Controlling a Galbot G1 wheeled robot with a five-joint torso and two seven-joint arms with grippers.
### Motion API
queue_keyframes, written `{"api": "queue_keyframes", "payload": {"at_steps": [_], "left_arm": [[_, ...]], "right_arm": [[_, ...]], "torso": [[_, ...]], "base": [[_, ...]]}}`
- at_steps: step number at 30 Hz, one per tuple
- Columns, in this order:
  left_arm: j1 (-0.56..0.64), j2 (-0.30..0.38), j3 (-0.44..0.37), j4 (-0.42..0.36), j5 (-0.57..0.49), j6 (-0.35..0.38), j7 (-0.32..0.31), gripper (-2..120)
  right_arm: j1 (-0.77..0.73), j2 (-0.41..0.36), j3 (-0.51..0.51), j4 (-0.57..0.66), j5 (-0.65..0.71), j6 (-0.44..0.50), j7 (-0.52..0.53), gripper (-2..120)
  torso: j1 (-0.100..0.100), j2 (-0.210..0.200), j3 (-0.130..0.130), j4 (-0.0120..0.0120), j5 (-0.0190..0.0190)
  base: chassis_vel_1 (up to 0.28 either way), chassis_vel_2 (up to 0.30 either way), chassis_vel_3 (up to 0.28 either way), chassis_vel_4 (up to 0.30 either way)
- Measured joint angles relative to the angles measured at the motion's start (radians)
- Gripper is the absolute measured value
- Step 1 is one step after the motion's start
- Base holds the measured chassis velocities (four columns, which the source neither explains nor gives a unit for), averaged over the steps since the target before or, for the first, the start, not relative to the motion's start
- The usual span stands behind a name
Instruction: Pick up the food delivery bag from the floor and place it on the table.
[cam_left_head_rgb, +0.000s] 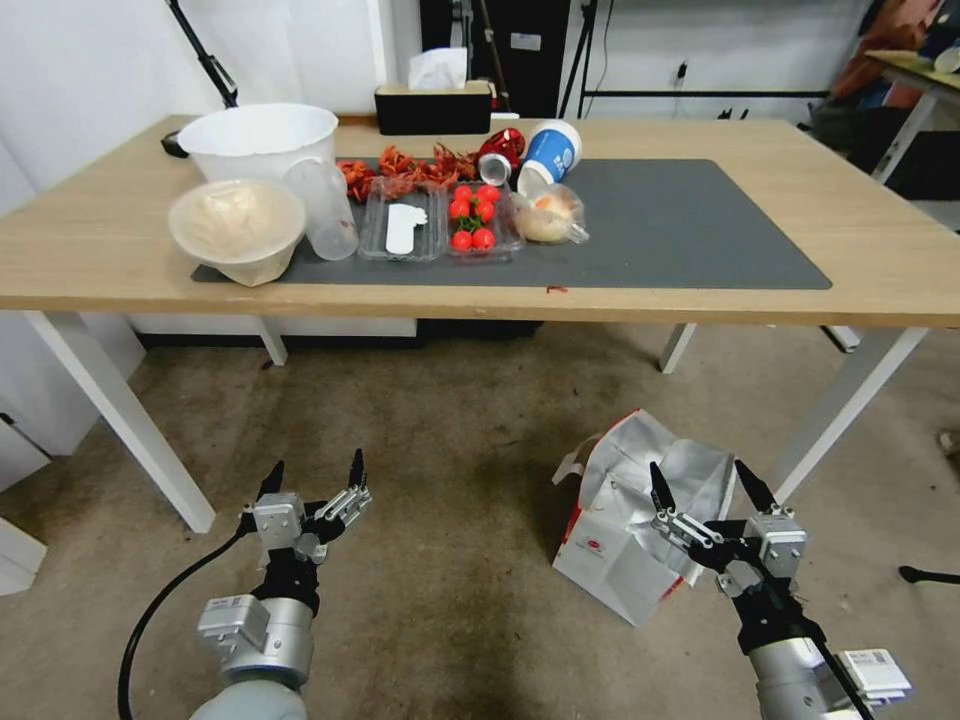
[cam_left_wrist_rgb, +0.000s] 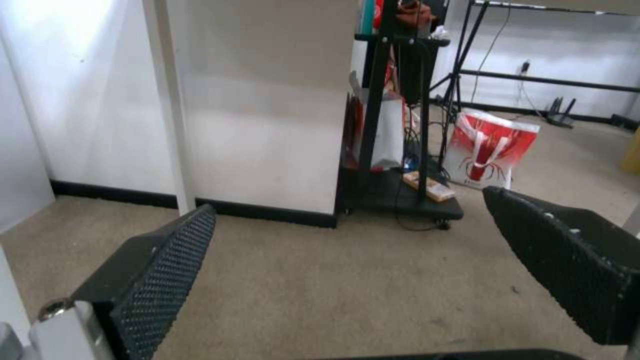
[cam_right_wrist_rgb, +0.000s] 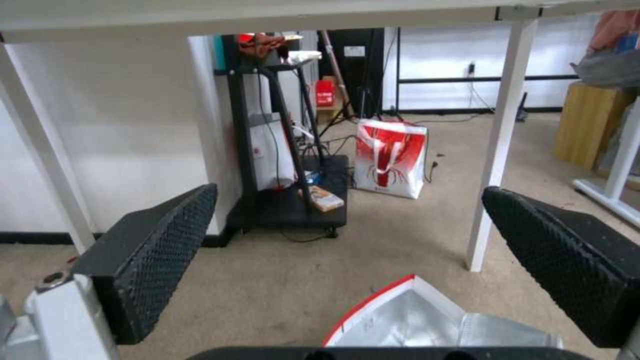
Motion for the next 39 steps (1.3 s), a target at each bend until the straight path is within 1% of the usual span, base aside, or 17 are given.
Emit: {"api": "queue_keyframes", "payload": {"at_steps": [4,8,13,15,25,29,32,33,34,36,39], "left_arm": [[0.000,0.001,-0.001,0.000,-0.001,0.000,-0.001,100],[0.000,0.000,-0.001,0.000,-0.002,0.001,-0.004,100],[0.003,-0.002,-0.001,0.000,-0.002,0.001,-0.004,100],[0.004,-0.003,-0.001,0.000,-0.001,0.001,-0.006,100],[0.005,-0.006,0.000,-0.002,-0.001,0.001,-0.008,100],[0.005,-0.008,-0.001,-0.002,0.000,0.000,-0.009,100],[0.005,-0.009,-0.001,-0.002,0.000,0.000,-0.009,100],[0.006,-0.009,-0.001,-0.002,0.000,0.000,-0.009,100],[0.006,-0.009,-0.001,-0.002,0.000,0.000,-0.009,100],[0.006,-0.010,-0.001,-0.002,0.001,0.000,-0.009,100],[0.006,-0.010,-0.001,-0.002,0.001,0.000,-0.009,100]], "right_arm": [[0.000,0.000,0.000,0.000,0.000,0.000,-0.002,100],[0.000,0.000,0.000,0.001,0.000,0.000,-0.003,100],[0.000,0.000,0.000,0.001,0.000,0.000,-0.004,100],[0.000,-0.001,0.000,0.001,0.000,0.000,-0.004,100],[0.000,-0.004,0.000,0.004,0.002,0.000,-0.006,100],[0.003,-0.005,0.000,0.000,0.005,0.001,-0.007,100],[0.003,-0.006,0.000,0.000,0.006,0.001,-0.007,100],[0.004,-0.006,0.000,0.000,0.007,0.001,-0.008,100],[0.004,-0.006,0.000,0.000,0.007,0.001,-0.008,100],[0.004,-0.007,0.000,0.000,0.008,0.001,-0.008,100],[0.005,-0.007,0.000,0.000,0.008,0.001,-0.008,100]], "torso": [[-0.004,-0.012,-0.008,0.0000,0.0000],[-0.012,-0.037,-0.025,0.0000,0.0000],[-0.015,-0.050,-0.034,0.0000,0.0000],[-0.019,-0.062,-0.044,0.0000,0.0000],[-0.029,-0.098,-0.069,0.0000,0.0000],[-0.034,-0.119,-0.085,0.0000,0.0000],[-0.036,-0.123,-0.087,0.0000,0.0001],[-0.039,-0.133,-0.094,0.0000,0.0000],[-0.039,-0.133,-0.094,0.0000,0.0000],[-0.041,-0.144,-0.103,0.0000,0.0000],[-0.042,-0.149,-0.107,0.0000,0.0000]], "base": [[0.000,0.000,0.000,0.000],[0.000,0.000,0.000,0.000],[0.000,0.000,0.000,0.000],[0.000,0.000,0.000,0.000],[0.000,0.000,0.000,0.000],[0.000,0.000,0.000,0.000],[0.000,0.000,0.000,0.000],[0.000,0.000,0.000,0.000],[0.000,0.000,0.000,0.000],[0.000,0.000,0.000,0.000],[0.000,0.000,0.000,0.000]]}}
